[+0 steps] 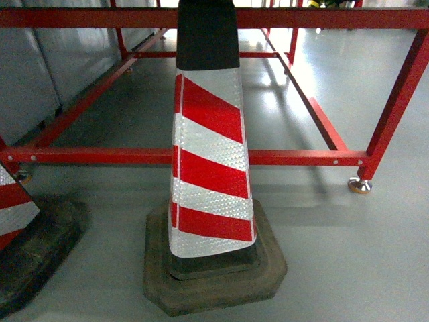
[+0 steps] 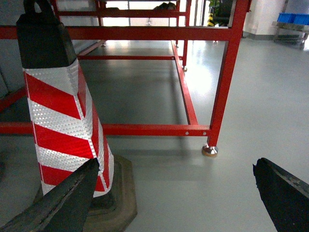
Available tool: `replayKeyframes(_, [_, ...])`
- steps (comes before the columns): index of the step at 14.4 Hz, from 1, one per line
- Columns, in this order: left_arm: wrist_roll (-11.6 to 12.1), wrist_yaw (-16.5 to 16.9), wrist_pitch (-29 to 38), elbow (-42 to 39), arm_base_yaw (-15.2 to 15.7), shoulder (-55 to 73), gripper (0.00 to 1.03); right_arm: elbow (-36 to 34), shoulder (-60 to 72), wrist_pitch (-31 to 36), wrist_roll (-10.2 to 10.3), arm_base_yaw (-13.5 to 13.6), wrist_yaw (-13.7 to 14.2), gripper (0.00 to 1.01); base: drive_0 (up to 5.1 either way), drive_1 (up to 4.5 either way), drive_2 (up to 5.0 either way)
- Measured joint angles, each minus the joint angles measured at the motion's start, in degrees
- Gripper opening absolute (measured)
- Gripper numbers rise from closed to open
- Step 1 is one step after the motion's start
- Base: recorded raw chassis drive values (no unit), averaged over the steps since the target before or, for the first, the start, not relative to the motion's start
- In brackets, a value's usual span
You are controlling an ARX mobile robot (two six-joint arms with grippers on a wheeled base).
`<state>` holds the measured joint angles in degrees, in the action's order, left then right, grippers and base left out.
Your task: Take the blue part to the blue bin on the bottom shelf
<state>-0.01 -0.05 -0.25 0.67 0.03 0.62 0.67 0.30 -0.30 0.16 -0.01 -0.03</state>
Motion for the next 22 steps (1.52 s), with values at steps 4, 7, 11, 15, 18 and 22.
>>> replayKeyframes(4, [0.0,0.0,0.0,0.0,0.0,0.0,0.98,0.0,0.0,0.0,0.0,0.0,0.0,0.98,0.0,0.00,0.0])
replayKeyframes(7, [0.0,0.0,0.0,0.0,0.0,0.0,0.98,0.0,0.0,0.0,0.0,0.0,0.0,0.98,0.0,0.00,0.0])
replayKeyframes(11, [0.0,0.0,0.0,0.0,0.0,0.0,0.98,0.0,0.0,0.0,0.0,0.0,0.0,0.98,0.0,0.00,0.0])
replayKeyframes(15, [0.0,0.0,0.0,0.0,0.0,0.0,0.98,0.0,0.0,0.0,0.0,0.0,0.0,0.98,0.0,0.00,0.0])
replayKeyframes(18, [0.0,0.0,0.0,0.0,0.0,0.0,0.98,0.0,0.0,0.0,0.0,0.0,0.0,0.98,0.0,0.00,0.0])
replayKeyframes(22, [0.0,0.0,0.0,0.0,0.0,0.0,0.98,0.0,0.0,0.0,0.0,0.0,0.0,0.98,0.0,0.00,0.0])
